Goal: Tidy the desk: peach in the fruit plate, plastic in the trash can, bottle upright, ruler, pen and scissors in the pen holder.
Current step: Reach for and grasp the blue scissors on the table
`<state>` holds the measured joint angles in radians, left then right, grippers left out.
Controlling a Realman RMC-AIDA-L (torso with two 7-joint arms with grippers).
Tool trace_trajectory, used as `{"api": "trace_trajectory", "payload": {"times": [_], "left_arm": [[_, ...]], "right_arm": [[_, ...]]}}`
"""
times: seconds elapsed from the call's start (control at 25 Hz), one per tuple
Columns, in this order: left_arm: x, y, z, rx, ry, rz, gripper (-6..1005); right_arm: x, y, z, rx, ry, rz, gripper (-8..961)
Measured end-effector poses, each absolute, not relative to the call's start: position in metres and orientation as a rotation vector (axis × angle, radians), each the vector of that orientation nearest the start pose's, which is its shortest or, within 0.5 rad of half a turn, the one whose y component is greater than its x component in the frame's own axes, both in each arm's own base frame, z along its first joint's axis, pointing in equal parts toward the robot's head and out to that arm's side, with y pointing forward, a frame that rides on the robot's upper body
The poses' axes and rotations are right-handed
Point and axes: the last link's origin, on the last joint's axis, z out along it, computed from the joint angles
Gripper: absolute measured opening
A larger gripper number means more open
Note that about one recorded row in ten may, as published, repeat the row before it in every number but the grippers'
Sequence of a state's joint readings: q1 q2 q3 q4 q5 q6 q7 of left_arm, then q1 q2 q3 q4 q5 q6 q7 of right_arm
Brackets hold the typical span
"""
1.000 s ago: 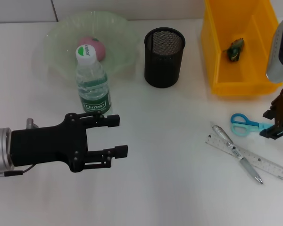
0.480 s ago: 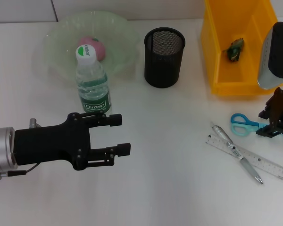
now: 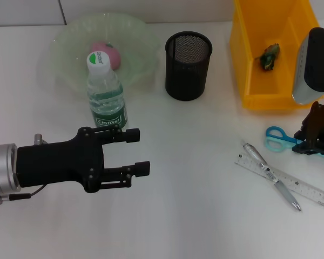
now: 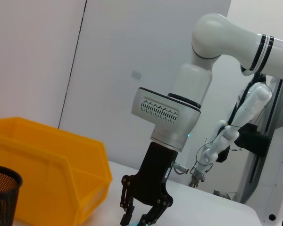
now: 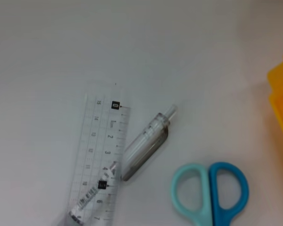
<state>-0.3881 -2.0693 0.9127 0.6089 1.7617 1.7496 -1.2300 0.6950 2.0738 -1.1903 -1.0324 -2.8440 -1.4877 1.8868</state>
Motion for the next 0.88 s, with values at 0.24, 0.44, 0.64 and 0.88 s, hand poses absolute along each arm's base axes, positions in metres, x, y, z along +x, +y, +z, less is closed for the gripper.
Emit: {"api": "trace_trajectory", "payload": {"times": [0.24,0.44,0.64,0.88], "left_arm": [[-0.260,0.270,-0.013,-2.853,-0.490,-0.985,743],[-0.260,0.271,-0.013,-2.854,-0.487,-0.984,743],[-0.260,0.271,-0.012,-2.856,-0.485,-0.984,743],[-0.260,0.270,-0.012,-2.858,-0.485,-0.984,743]], "right_arm": [[0.249,0.372,0.010,-2.765,0.347,-0.889,242],[0.239,0.367,0.023,-2.780,0.361,-0.786,212],[0.222,0.360,0.052,-2.800,0.377,-0.525,204],[0.211,0.356,0.082,-2.785,0.389,-0.279,28]]}}
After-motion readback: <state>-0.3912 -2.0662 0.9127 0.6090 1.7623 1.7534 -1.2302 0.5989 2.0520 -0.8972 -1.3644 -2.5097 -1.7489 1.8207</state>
